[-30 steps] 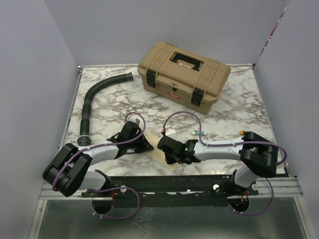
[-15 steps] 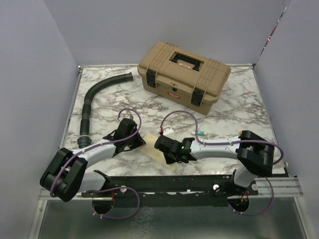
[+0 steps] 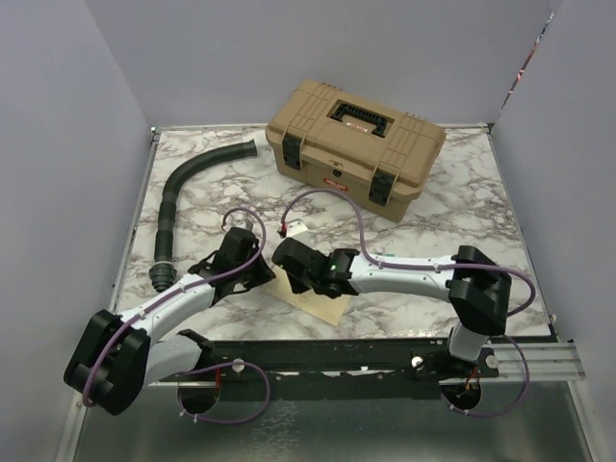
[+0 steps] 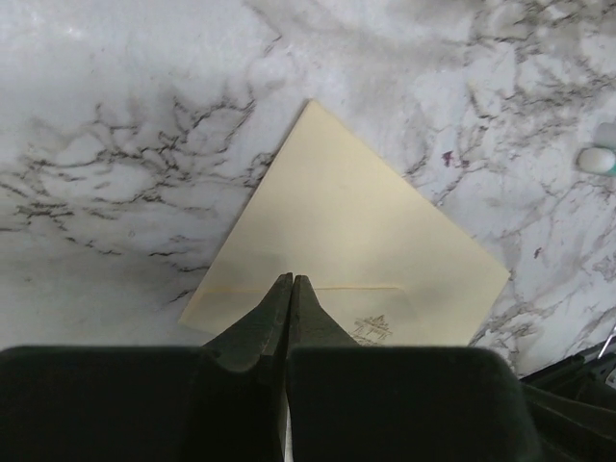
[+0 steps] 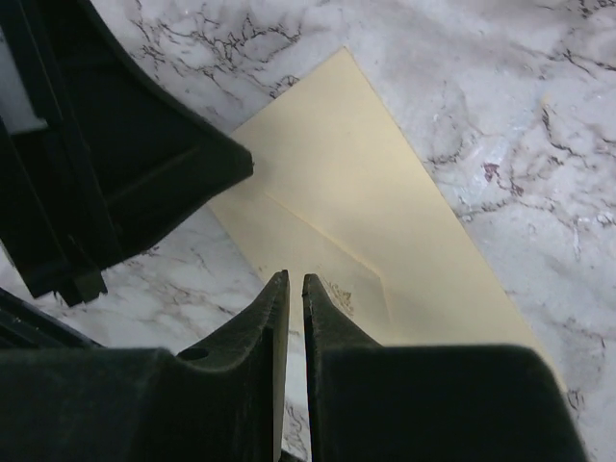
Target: Place the letter into the envelope and seal it
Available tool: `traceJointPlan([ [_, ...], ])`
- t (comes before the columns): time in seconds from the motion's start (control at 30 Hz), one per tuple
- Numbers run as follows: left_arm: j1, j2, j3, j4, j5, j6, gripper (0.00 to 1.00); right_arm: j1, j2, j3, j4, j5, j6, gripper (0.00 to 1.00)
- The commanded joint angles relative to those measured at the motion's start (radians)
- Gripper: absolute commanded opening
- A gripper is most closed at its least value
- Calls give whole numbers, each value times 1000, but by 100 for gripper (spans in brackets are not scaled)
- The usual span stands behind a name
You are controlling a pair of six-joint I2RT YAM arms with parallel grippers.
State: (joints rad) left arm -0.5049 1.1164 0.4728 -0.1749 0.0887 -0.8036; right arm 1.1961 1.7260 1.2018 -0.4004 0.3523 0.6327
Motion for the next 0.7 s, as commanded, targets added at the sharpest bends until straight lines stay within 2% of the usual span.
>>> traceJointPlan([
  [0.0, 5, 6, -58, -38, -33, -30, 0, 3, 101, 34, 45, -31, -88, 15],
  [0.23, 5, 4, -173, 137, -39, -111, 0, 3, 191, 43, 148, -57, -170, 15],
  [0.47, 4, -19, -208, 118, -81, -142, 0, 3, 226, 18, 212, -16, -203, 20],
  [0.67, 5, -4, -205, 107, -108, -137, 0, 4, 252, -22, 180, -21, -165, 20],
])
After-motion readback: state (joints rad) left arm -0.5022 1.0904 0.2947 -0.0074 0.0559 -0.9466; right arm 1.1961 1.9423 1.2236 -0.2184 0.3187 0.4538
